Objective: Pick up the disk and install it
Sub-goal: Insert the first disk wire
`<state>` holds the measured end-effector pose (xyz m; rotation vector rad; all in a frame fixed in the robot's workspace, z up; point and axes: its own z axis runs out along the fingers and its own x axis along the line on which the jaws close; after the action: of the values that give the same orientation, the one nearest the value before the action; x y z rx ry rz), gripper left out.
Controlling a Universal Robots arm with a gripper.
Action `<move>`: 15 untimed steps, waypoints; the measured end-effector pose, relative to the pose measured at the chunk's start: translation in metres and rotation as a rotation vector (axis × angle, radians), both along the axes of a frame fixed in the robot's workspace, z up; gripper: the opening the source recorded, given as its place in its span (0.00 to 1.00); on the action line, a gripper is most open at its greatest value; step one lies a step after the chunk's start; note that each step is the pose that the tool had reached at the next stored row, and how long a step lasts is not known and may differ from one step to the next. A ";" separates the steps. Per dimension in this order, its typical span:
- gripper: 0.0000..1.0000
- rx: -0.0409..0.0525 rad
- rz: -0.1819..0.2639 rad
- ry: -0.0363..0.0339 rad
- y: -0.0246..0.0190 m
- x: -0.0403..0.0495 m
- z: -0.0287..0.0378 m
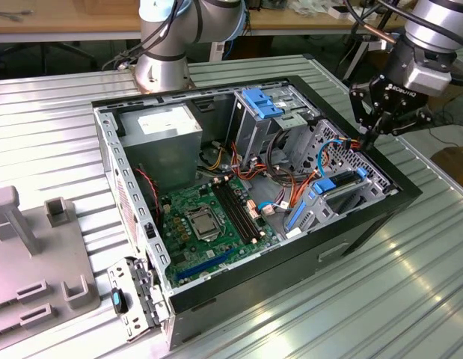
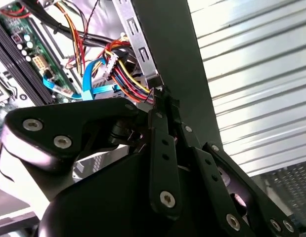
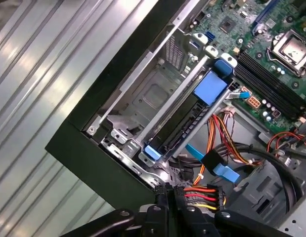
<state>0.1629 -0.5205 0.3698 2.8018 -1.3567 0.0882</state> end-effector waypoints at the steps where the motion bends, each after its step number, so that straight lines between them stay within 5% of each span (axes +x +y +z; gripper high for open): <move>1: 0.17 0.0000 -0.018 0.0000 0.0000 0.0000 -0.0001; 11: 0.17 0.0002 -0.252 -0.0001 0.0000 0.0000 -0.0019; 15: 0.17 0.0002 -0.256 0.0001 -0.0004 -0.0113 -0.0020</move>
<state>0.1516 -0.5209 0.3678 2.6001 -1.6996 0.0817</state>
